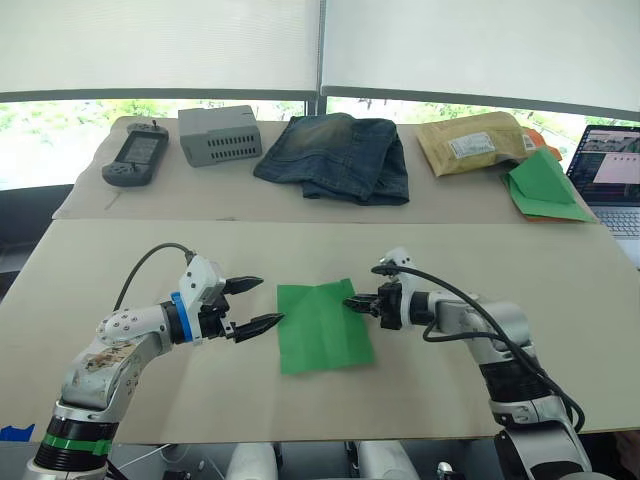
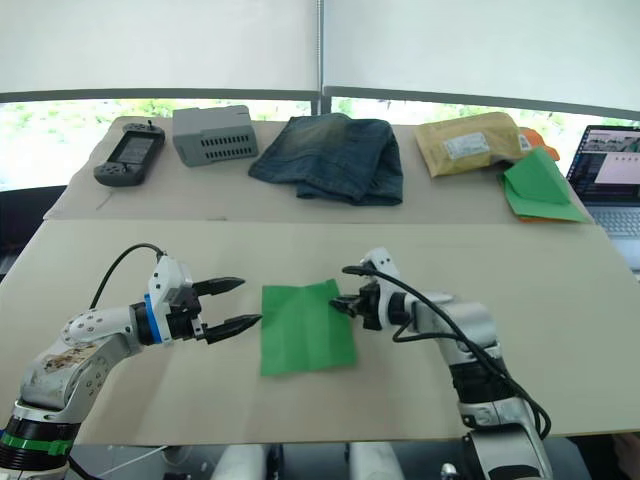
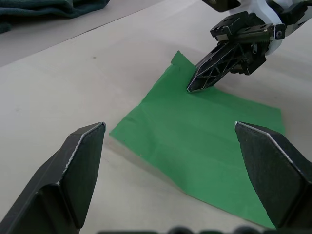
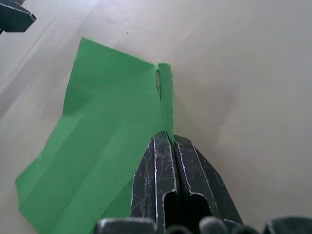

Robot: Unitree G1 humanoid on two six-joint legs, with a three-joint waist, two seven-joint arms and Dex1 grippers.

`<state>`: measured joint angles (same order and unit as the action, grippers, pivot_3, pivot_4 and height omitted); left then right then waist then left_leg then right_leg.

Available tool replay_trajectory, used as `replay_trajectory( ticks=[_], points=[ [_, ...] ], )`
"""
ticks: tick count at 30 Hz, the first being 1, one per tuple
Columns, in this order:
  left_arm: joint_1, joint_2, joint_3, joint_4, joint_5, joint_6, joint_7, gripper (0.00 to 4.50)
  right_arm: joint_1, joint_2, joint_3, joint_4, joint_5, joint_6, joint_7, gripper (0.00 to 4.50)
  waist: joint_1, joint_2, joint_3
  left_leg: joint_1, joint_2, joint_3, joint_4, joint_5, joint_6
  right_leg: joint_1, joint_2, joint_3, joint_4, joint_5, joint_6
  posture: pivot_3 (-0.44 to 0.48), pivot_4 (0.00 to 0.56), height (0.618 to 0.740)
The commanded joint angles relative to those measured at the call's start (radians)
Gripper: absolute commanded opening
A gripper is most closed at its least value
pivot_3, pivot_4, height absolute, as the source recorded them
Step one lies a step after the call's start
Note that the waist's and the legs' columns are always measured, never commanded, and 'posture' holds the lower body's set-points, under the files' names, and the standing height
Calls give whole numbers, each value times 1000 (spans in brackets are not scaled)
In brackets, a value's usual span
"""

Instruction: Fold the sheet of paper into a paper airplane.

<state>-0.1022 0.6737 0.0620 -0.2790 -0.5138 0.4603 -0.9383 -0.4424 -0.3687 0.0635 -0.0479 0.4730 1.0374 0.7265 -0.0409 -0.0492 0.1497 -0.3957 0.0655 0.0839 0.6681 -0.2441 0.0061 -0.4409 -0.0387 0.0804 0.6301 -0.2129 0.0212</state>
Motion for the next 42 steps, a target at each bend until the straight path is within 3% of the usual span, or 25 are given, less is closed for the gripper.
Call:
replay_trajectory(
  ticks=[1,3,8,15,21,26,29,34,42],
  points=[
    [-10,3,3,-25,1,-24,-11,4500,17,-11,-25,-45,27,6,-10,14,1,0,0,0,0,0,0,0,0,0,0,0,0,0,0,0,150,734],
    [-12,4,-1,-20,10,-33,-15,4500,15,-6,-44,-50,40,11,-25,14,1,0,0,0,0,0,0,0,0,0,0,0,0,0,0,0,150,734],
    [-36,1,-9,-22,-9,-32,-49,4500,-2,-17,-109,-81,95,61,-45,1584,1,0,0,0,0,0,0,0,0,0,0,0,0,0,0,0,150,734],
    [-110,-14,-71,-26,-6,-1,-79,4500,-18,-157,-198,-155,136,72,-36,3982,5,0,0,-1,0,0,0,0,0,0,0,0,-1,0,1,0,150,734],
    [-189,-83,-189,30,67,-19,-57,2638,53,-285,-275,-252,160,44,-19,4019,10,0,0,-1,-1,-1,0,0,0,0,0,0,-1,0,1,0,150,734],
    [-237,-119,-289,131,165,-39,-53,942,156,-289,-332,-366,171,5,-49,4019,10,0,0,-1,-1,-1,0,0,0,1,0,1,-1,0,2,0,150,734],
    [-237,-118,-325,166,203,-50,-72,34,269,-312,-300,-470,118,-109,-24,4019,8,0,0,-1,-1,-2,0,0,0,1,0,0,-1,-3,7,0,150,734],
    [-232,-112,-330,192,209,-58,-106,34,460,-392,-191,-587,-14,-271,-6,4019,11,0,0,-1,-2,-2,2,0,0,1,-1,0,-1,-3,8,0,150,734],
    [-271,-112,-315,220,198,-39,-133,34,608,-366,-142,-690,-60,-301,-72,4019,16,0,0,-1,-1,-2,7,0,0,1,-1,0,1,-3,10,0,150,734]
  ],
)
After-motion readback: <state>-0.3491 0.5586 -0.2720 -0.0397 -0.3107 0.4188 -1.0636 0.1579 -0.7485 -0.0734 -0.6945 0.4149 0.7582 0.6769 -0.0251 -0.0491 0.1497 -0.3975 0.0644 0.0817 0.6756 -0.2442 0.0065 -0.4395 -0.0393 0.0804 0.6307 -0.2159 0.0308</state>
